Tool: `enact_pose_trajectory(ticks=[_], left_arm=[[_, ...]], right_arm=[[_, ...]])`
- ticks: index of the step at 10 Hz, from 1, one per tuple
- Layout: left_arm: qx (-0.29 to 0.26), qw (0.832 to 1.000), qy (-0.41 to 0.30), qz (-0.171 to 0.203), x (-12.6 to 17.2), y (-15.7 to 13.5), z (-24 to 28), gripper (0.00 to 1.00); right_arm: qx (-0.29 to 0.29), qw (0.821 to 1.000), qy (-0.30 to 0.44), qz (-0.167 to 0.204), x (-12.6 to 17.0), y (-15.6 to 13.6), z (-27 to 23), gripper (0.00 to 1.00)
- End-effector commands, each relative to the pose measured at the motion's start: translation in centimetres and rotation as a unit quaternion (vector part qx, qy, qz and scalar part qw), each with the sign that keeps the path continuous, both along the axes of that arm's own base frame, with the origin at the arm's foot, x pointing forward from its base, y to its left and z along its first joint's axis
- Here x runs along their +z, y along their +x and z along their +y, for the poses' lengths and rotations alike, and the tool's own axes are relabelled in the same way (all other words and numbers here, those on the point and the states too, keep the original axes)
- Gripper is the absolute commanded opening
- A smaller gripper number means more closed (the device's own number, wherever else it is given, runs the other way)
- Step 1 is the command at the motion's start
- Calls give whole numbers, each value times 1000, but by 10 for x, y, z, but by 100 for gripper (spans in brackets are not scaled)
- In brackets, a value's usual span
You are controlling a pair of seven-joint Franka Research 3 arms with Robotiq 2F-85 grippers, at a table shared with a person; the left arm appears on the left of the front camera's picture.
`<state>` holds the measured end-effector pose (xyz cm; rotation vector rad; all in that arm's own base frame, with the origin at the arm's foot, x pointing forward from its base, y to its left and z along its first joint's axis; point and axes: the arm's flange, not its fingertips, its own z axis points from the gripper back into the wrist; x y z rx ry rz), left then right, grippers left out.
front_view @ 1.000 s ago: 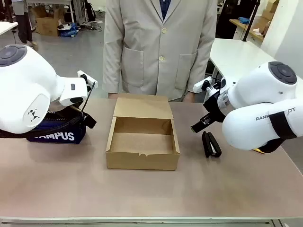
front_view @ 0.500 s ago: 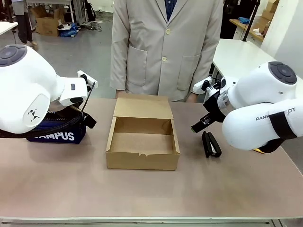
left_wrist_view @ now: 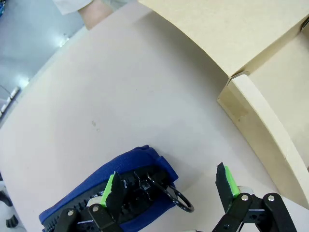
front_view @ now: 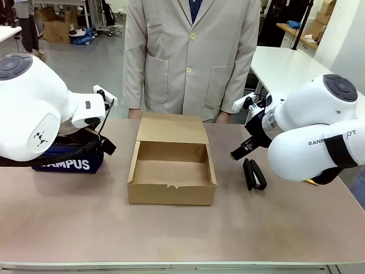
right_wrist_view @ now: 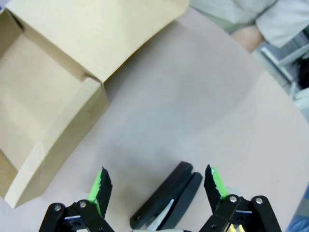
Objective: Pack the item into the box.
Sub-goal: Pick up the item indicated by the person and place it inside the Mailer Box.
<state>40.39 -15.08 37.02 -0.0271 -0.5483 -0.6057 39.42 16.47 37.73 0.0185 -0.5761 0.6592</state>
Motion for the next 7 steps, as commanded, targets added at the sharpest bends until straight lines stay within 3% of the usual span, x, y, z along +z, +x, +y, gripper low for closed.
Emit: enact_pose_trajectory(ticks=[1,3,4,5,6,7], left_arm=[[0,999,-5,-33,43,-25,14,100],[-30,995,-10,-91,107,-97,34,100],[-9,993,-25,-118,117,-118,37,100],[-10,998,-16,-65,87,-17,6,100],[-10,998,-16,-65,87,-17,6,100],[-13,995,-26,-100,144,-46,14,100]], right_arm=[[-7,999,-8,-43,57,-31,-20,100],[-15,996,11,-83,113,-87,-38,100],[-41,995,12,-87,120,-104,-37,100],[-8,997,12,-69,99,-24,-18,100],[-8,997,12,-69,99,-24,-18,100],[-17,996,18,-89,145,-54,-26,100]])
